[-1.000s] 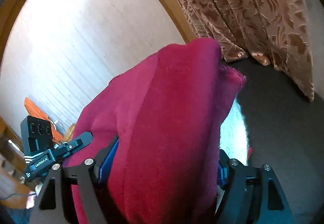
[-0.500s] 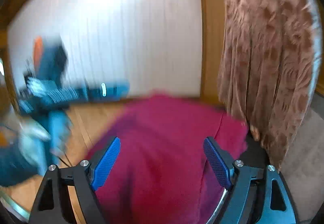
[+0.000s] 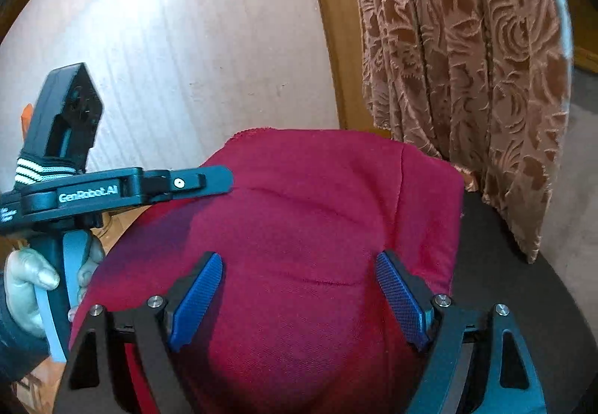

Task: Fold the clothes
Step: 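Carry the folded sweater with both tools onto the stack of clothes, then open both tools and withdraw them from the stacked sweater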

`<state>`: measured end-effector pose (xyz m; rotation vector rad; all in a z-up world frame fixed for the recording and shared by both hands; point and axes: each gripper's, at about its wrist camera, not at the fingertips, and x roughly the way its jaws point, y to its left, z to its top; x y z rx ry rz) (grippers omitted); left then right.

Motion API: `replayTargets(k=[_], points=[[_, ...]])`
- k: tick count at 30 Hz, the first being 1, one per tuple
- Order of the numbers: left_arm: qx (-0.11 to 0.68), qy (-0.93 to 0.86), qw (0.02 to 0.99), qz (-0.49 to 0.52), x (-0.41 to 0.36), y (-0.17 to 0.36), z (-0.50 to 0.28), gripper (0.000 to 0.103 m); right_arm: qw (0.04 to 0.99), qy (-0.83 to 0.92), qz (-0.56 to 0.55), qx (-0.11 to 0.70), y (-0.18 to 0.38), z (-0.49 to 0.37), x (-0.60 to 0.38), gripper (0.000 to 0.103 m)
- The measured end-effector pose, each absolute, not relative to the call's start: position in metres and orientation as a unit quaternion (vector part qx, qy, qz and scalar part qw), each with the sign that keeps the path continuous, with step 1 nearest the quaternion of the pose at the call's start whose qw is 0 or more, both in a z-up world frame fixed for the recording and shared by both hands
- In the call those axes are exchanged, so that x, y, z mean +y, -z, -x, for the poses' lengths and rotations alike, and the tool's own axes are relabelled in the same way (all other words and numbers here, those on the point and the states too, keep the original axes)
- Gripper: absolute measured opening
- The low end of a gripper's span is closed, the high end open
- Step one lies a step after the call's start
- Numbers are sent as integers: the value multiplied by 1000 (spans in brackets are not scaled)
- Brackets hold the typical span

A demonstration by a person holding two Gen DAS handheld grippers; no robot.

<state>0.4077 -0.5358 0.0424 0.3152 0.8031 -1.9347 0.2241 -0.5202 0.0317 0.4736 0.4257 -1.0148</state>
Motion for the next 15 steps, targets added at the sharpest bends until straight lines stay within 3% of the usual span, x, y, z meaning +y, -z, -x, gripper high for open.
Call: replayTargets(k=[5,7,11,15], points=[[253,808,521,-110,-495,-81,-408,47,821,517,-176,164,-71,-214,-470,89],[216,815,528,-101,-468,-92,-405,57,810,540,-170,152,-74,-203,-441,102],[149,823,535,-120,-408,-92,-383,59,766,597,-202,126,-54,-170,-375,103],[143,803,554,-169,-368,-74,-361,59,703,652,-253,127,-31,-146,-322,103]])
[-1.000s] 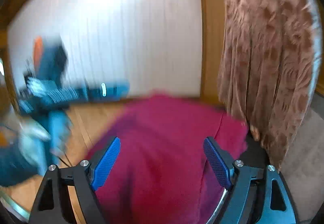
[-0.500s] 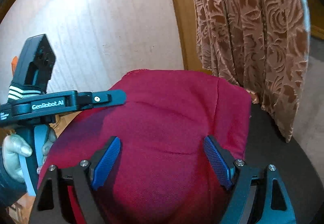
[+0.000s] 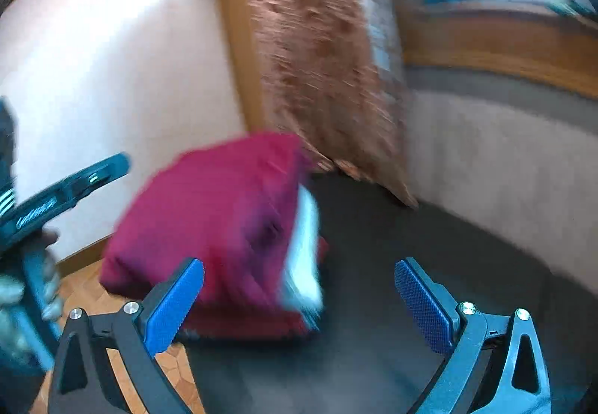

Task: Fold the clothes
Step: 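Open both tools and withdraw them from the stacked sweater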

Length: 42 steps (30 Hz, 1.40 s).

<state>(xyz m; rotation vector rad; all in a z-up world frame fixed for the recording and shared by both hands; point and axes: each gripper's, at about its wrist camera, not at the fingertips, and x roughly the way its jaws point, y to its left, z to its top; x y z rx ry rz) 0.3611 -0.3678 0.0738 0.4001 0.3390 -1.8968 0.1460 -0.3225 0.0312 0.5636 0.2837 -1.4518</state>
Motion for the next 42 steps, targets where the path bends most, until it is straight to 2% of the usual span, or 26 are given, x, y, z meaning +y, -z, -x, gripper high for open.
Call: replayTargets(k=[3,7,14,20,29,31,42], points=[[151,781,568,-209,-342,-58,-345,59,648,686,-294,151,-15,-140,-301,103],[145,756,588,-248,-314,-47,-334,59,613,718,-275,184,-7,-148,-279,103],[118,696,671,-226,-286,-60,-368,57,646,709,-210,189,-31,-185,-269,103],[158,664,709,-177,-285,-76,-415,54,679,679,-201,195,-43,-221,-285,103],[206,669,688,-189,-301,-58,-427,54,697,655,-193,219,-37,-261,-286,103],[217,669,686,-188,-302,-53,-429,48,696,654,-198,222,-34,-262,-286,103],[209,660,693,-202,-303,-41,-420,48,691,656,-207,222,-28,-259,-283,103]])
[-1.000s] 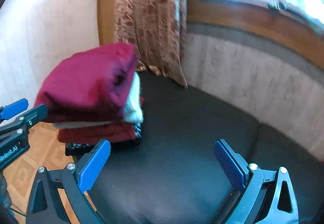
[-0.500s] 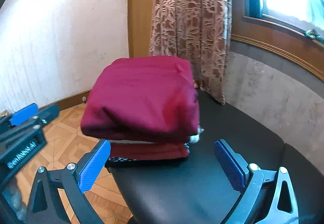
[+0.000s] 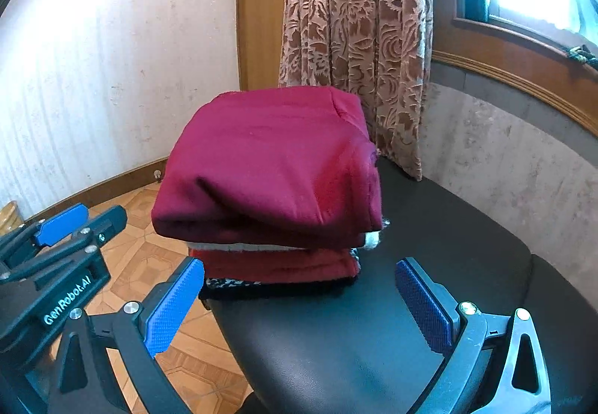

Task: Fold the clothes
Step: 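Open both tools and withdraw them from the stacked sweater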

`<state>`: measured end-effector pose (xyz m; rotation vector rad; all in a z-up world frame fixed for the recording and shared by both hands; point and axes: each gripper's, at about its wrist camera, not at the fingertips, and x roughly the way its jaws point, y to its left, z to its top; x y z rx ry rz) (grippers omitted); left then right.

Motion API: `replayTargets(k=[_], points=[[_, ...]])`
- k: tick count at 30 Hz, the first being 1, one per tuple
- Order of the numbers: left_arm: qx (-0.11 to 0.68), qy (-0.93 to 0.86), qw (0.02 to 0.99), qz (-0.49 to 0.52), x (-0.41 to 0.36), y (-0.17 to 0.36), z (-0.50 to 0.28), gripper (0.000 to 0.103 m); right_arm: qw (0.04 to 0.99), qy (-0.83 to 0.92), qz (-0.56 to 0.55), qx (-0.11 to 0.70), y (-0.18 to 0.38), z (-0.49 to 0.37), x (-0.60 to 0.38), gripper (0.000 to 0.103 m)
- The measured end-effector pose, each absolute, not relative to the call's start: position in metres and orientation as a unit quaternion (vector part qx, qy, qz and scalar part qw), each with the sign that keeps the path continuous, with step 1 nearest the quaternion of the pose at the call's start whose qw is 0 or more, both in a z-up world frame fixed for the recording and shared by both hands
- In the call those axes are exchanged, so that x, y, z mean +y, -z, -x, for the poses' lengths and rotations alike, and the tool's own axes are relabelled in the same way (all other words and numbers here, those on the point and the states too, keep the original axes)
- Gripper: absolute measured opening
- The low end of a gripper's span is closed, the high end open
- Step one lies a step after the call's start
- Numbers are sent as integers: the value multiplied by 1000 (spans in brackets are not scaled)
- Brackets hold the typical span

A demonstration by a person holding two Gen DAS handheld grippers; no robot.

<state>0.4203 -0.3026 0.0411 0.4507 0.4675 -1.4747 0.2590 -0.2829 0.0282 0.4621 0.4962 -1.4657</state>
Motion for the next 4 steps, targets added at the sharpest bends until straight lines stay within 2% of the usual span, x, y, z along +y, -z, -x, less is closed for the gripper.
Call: replayTargets(k=[4], points=[[209,653,696,-211,-302,-37,-416,48,686,661,-211,221,-27,-256,-281,103]])
